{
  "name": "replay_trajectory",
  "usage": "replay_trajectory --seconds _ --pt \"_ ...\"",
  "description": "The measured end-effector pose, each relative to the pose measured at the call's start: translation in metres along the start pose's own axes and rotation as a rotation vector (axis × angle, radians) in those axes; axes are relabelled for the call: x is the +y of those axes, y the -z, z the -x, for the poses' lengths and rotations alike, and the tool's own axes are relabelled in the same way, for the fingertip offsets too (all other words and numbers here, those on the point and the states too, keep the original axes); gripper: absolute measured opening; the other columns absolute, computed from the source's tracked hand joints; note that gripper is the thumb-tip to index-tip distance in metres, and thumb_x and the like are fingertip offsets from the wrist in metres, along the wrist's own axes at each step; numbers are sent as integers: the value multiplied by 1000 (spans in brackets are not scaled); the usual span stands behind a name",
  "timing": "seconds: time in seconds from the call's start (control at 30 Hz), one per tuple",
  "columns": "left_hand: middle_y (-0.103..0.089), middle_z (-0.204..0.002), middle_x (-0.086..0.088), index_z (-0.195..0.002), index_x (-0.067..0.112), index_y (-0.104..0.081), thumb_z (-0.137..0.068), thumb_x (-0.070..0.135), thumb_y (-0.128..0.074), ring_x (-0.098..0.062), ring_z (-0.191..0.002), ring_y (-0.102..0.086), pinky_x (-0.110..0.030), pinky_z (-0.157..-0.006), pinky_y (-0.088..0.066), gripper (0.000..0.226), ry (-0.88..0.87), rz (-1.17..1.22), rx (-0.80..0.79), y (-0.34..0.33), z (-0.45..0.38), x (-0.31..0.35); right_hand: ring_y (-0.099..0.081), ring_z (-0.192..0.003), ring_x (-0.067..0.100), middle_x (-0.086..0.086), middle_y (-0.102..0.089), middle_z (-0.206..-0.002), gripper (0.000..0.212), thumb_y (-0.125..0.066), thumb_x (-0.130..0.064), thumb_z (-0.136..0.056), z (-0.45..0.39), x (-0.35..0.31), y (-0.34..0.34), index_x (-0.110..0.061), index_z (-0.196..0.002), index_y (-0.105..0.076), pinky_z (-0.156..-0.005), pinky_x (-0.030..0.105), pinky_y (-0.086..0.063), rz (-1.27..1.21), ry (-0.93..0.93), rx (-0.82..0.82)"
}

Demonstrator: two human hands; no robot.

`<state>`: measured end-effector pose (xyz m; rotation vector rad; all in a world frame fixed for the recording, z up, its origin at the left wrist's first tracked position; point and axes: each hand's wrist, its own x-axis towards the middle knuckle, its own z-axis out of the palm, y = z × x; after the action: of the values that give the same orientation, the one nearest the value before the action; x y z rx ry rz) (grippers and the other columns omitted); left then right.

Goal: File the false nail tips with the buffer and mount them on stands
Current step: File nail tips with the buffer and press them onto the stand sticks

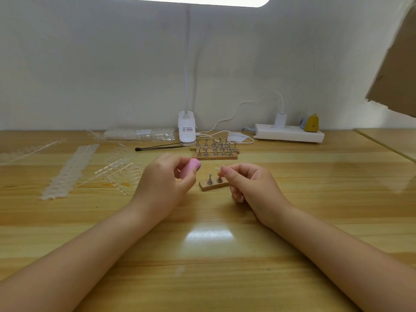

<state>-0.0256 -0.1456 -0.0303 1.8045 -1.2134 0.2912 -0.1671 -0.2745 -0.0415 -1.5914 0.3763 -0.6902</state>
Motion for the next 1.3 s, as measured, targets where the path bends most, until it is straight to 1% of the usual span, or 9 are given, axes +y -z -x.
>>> replay_trajectory --seconds 0.13,0.23,0.37,0.57,0.73,0.9,1.03,1.2,1.3 --pt "-64 -95 4 -122 5 -61 -90 18 -65 -4 -81 -58 -13 -78 -48 34 -378 28 33 -6 7 13 -40 -47 8 -7 -47 -51 18 -60 -21 -93 1 -1 -3 -5 -87 -66 -47 20 -34 4 28 -24" --pt "-62 -99 -7 -119 4 -63 -90 10 -64 -14 -82 -61 -29 -75 -54 30 -554 -1 3 -8 9 12 -35 -51 12 -2 -42 -54 18 -56 -20 -95 1 -4 -3 -5 -90 -62 -48 24 -28 -7 18 -83" --pt "-63 -94 -8 -109 5 -69 -84 3 -68 -19 -81 -63 -39 -69 -55 25 -531 -84 -13 -1 7 2 -37 -53 13 -7 -44 -54 17 -47 -15 -99 0 -7 2 -6 -88 -56 -48 22 -30 -71 -23 -148" --pt "-61 -103 -9 -118 11 -62 -90 6 -63 -18 -90 -62 -33 -77 -53 28 -693 -3 -21 -8 9 19 -36 -53 12 -6 -46 -55 16 -52 -17 -95 0 -4 0 -2 -97 -59 -49 24 -29 -22 14 -194" --pt "-62 -101 -11 -115 4 -66 -89 2 -62 -24 -85 -64 -41 -71 -54 26 -529 -75 -39 -3 8 6 -39 -53 13 -9 -43 -55 20 -45 -18 -100 -2 -5 2 -14 -84 -56 -49 21 -31 -93 -15 -173" --pt "-59 -106 -10 -124 17 -51 -92 7 -55 -18 -94 -59 -28 -82 -51 33 -591 12 -73 -7 10 12 -41 -53 12 -10 -45 -57 14 -48 -21 -97 -2 -2 1 -12 -88 -55 -49 22 -32 -84 5 -184" --pt "-63 -103 -13 -119 7 -62 -87 -1 -63 -24 -88 -63 -37 -78 -53 32 -438 -21 -64 -2 8 4 -43 -53 12 -8 -45 -58 16 -53 -31 -88 -2 -2 0 -17 -82 -58 -50 23 -35 -153 -9 -193" --pt "-61 -109 -10 -123 7 -57 -90 0 -60 -14 -97 -60 -20 -87 -49 34 -530 63 -64 -7 9 16 -46 -54 10 -4 -43 -60 13 -55 -31 -89 -2 0 -2 -21 -82 -60 -50 23 -38 -179 -18 -222" --pt "-64 -105 -11 -119 5 -62 -87 -2 -62 -19 -88 -63 -30 -77 -54 33 -455 -26 -94 -4 11 10 -46 -54 9 -8 -47 -58 14 -55 -32 -87 -3 0 0 -19 -83 -58 -50 22 -40 -238 -47 -221"
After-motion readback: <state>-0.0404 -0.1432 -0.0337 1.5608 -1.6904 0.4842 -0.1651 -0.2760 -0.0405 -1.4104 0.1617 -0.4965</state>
